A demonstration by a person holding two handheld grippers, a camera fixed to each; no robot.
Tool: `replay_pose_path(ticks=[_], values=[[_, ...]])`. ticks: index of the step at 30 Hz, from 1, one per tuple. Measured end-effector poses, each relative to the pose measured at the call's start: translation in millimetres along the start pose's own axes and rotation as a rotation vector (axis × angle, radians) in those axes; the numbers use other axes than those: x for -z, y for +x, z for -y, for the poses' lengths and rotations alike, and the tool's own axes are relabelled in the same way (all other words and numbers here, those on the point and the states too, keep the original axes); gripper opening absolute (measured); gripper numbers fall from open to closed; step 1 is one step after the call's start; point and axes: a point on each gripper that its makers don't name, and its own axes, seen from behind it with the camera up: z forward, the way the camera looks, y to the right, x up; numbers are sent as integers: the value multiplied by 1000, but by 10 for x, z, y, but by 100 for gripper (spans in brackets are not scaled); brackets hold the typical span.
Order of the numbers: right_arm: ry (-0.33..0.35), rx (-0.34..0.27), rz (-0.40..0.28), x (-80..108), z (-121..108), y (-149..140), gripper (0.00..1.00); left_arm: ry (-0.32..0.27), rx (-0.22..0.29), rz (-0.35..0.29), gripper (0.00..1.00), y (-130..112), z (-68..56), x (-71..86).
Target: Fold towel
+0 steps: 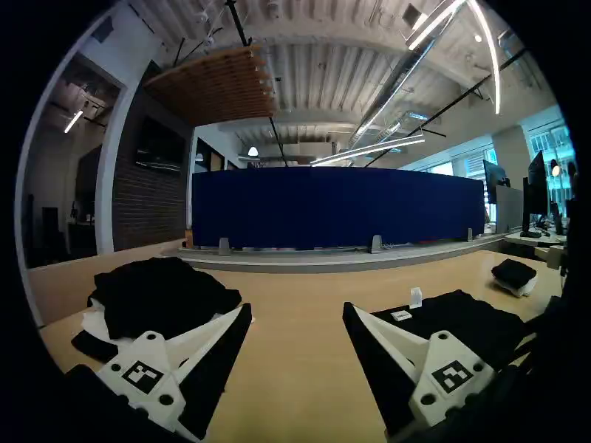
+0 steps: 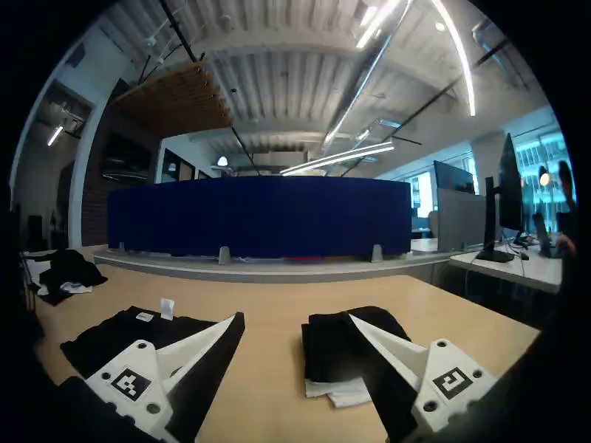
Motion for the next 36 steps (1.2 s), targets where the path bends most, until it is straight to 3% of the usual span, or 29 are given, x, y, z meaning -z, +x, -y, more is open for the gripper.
replay_pose_path(ticks=[36], values=[[24, -2, 16, -17, 56, 25, 100, 14, 0, 4, 91, 38, 50, -23]])
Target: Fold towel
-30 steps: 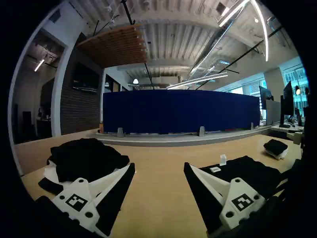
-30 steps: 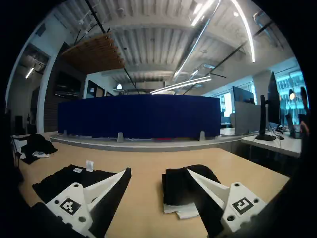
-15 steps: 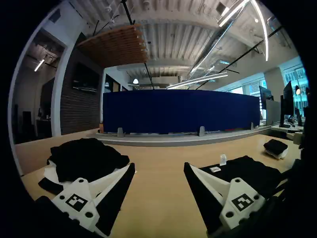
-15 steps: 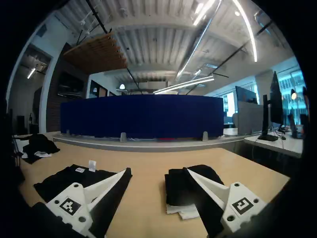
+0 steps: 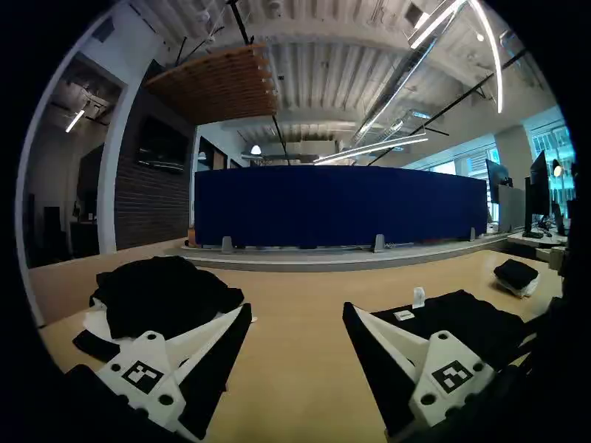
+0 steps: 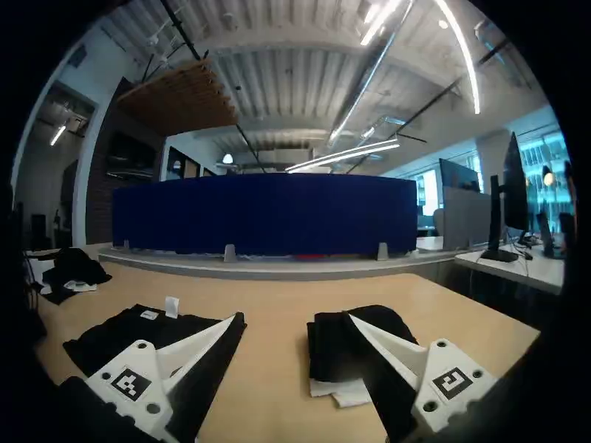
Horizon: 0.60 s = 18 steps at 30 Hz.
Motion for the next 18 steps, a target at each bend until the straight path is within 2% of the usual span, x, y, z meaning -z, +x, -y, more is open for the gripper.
replay_pose_path(ticks=[6, 15, 18], values=[[-5, -1, -47, 54, -18, 407, 100, 3, -2, -21, 91, 309, 29, 4], [9, 2, -16, 137, 85, 993, 100, 3, -10, -12, 91, 939, 50, 83], [11, 0, -15, 178, 105, 1211, 100, 1, -21, -10, 92, 1175, 20, 124]])
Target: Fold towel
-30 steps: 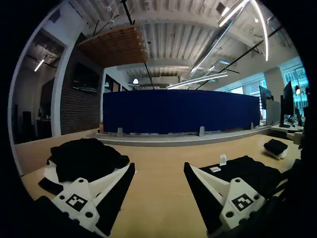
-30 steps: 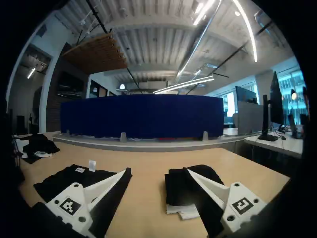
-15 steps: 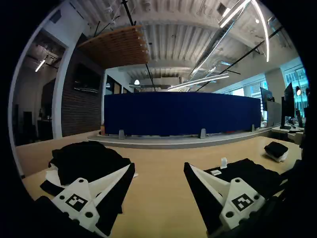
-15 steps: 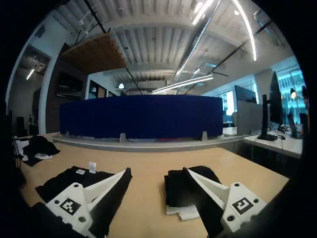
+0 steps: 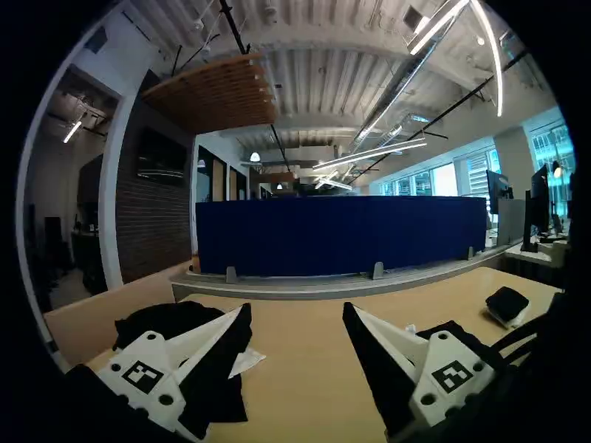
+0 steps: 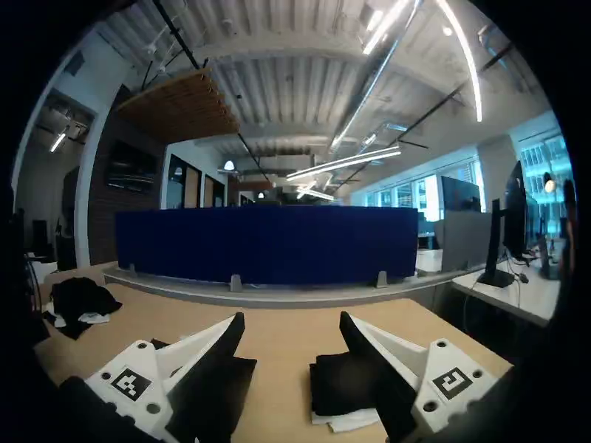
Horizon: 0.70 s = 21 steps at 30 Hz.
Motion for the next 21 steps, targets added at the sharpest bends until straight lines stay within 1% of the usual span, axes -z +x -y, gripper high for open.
replay_pose_path(ticks=[4, 9, 15, 18, 21], values=[[0, 10, 8, 41, -5, 273, 100, -6, -3, 1, 92, 275, -42, 52], [-6, 9, 8, 85, -32, 530, 100, -13, -5, 13, 92, 472, -95, 86], [4, -2, 34, 89, -8, 607, 100, -26, -29, 49, 91, 483, -131, 69], [12, -3, 45, 69, 11, 610, 100, -50, -37, 68, 91, 474, -191, 87], [40, -2, 63, 68, 80, 601, 100, -86, -51, 93, 91, 451, -256, 110]])
